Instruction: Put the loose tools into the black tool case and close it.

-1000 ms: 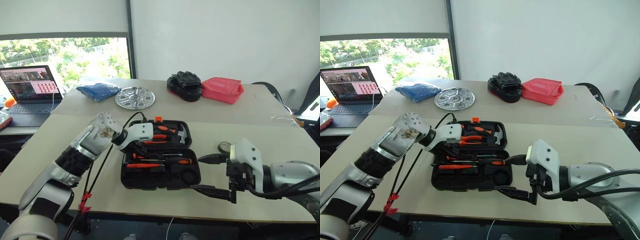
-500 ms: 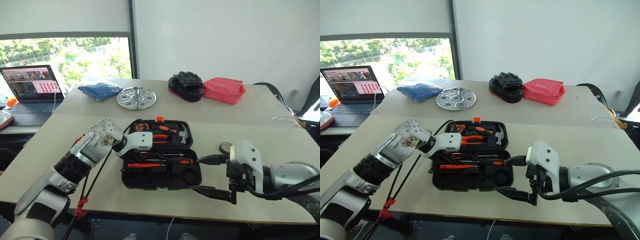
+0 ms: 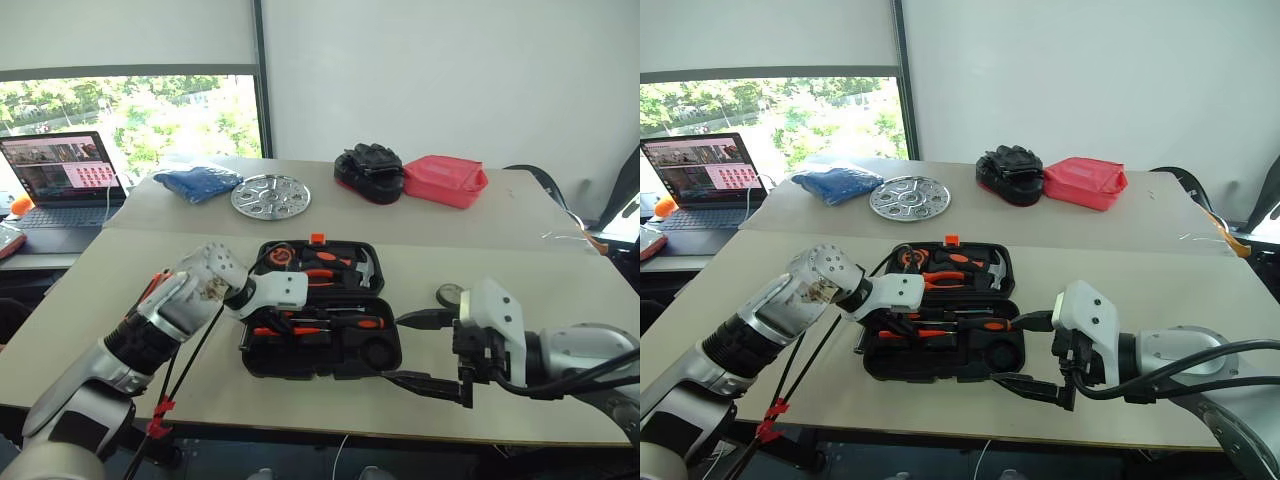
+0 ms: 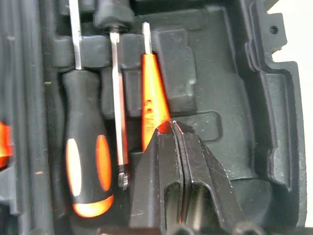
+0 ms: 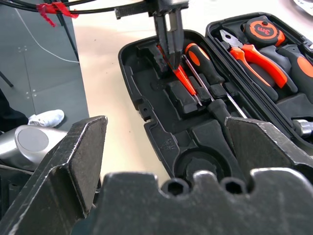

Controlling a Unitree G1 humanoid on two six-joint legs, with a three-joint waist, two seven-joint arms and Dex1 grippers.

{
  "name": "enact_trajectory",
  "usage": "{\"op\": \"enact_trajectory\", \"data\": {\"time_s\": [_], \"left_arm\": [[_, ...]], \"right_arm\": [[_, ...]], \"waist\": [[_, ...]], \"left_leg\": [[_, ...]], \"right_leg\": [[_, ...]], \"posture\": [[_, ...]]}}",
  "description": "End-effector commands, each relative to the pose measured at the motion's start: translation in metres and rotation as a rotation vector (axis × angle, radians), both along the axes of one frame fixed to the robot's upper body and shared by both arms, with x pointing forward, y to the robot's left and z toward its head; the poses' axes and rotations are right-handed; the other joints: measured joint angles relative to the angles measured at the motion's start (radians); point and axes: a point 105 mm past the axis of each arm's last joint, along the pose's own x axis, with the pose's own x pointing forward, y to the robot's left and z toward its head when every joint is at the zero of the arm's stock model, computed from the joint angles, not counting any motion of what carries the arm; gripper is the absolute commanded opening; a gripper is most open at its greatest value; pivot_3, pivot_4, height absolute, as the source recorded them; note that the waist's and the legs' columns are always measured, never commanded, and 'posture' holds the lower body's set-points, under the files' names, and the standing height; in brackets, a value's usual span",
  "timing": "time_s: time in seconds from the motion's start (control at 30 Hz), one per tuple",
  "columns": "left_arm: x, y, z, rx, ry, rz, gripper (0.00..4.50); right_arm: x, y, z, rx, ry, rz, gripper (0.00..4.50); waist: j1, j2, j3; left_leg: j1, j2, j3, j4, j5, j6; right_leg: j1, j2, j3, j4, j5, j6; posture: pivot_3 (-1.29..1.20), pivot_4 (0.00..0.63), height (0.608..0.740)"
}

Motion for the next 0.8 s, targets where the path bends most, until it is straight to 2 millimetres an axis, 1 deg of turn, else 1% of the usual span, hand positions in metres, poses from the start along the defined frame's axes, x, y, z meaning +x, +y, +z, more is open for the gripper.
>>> {"op": "enact_trajectory", "data": {"time_s": [0.03, 0.17, 0.23, 0.37, 0.43, 0.5, 0.63, 0.73, 0.8], "left_arm": [[0.011, 0.005, 0.005, 0.007, -0.057, 0.044, 0.07], [0.012, 0.007, 0.004, 0.011, -0.057, 0.047, 0.07], [0.009, 0.004, 0.007, -0.019, -0.019, 0.054, 0.07], [0.003, -0.001, 0.027, -0.113, 0.08, 0.074, 0.07], [0.005, 0.0, 0.035, -0.136, 0.097, 0.09, 0.07], [0.012, 0.003, 0.039, -0.139, 0.08, 0.111, 0.07], [0.028, 0.006, 0.038, -0.123, 0.012, 0.139, 0.07], [0.031, 0.003, 0.03, -0.09, -0.024, 0.109, 0.07], [0.028, 0.002, 0.025, -0.077, -0.018, 0.085, 0.07]], "right_arm": [[0.0, 0.003, 0.007, 0.018, -0.042, 0.014, 4.5], [-0.001, 0.003, 0.007, 0.02, -0.044, 0.013, 4.5], [-0.001, 0.003, 0.008, 0.02, -0.044, 0.014, 4.5], [-0.001, 0.003, 0.008, 0.021, -0.043, 0.014, 4.5], [-0.001, 0.003, 0.008, 0.019, -0.043, 0.015, 4.5], [0.0, 0.003, 0.008, 0.017, -0.043, 0.014, 4.5], [0.0, 0.003, 0.007, 0.016, -0.044, 0.014, 4.5], [0.0, 0.003, 0.008, 0.016, -0.044, 0.014, 4.5], [0.0, 0.003, 0.008, 0.017, -0.045, 0.014, 4.5]], "waist": [[0.0, 0.0, 0.0], [0.001, 0.0, 0.0], [0.001, 0.0, 0.0], [0.0, 0.0, 0.0], [0.0, 0.0, 0.0], [0.001, 0.0, 0.0], [0.0, 0.0, 0.0], [0.0, 0.0, 0.0], [0.001, 0.0, 0.0]], "left_leg": [[0.0, 0.0, 0.0, 0.0, 0.0, 0.0], [0.001, 0.0, 0.0, 0.001, 0.0, 0.0], [0.001, 0.0, 0.0, 0.001, 0.0, 0.0], [0.0, 0.0, 0.0, 0.001, 0.0, 0.0], [-0.001, 0.0, 0.0, 0.001, 0.0, 0.0], [-0.001, 0.0, 0.0, 0.001, 0.0, 0.0], [-0.001, 0.0, 0.0, 0.0, 0.0, 0.0], [-0.001, 0.0, 0.0, 0.0, 0.0, 0.0], [-0.002, 0.0, 0.0, 0.0, 0.0, 0.0]], "right_leg": [[0.0, 0.0, 0.0, 0.0, 0.0, 0.0], [0.001, 0.0, 0.0, 0.0, 0.001, 0.0], [0.001, 0.0, 0.0, 0.0, 0.001, 0.0], [0.0, 0.0, 0.0, 0.0, 0.001, 0.0], [-0.001, 0.0, 0.0, 0.0, 0.0, 0.0], [-0.001, 0.0, 0.0, 0.0, 0.0, 0.0], [-0.001, 0.0, 0.0, 0.0, 0.0, 0.0], [-0.001, 0.0, 0.0, 0.0, 0.0, 0.0], [-0.001, 0.0, 0.0, -0.001, 0.0, 0.0]], "posture": [[0.0, 0.15, 0.74], [0.0, 0.15, 0.74], [0.0, 0.15, 0.74], [0.0, 0.15, 0.74], [0.0, 0.15, 0.74], [0.0, 0.15, 0.74], [0.0, 0.15, 0.74], [0.0, 0.15, 0.74], [0.0, 0.15, 0.74]]}}
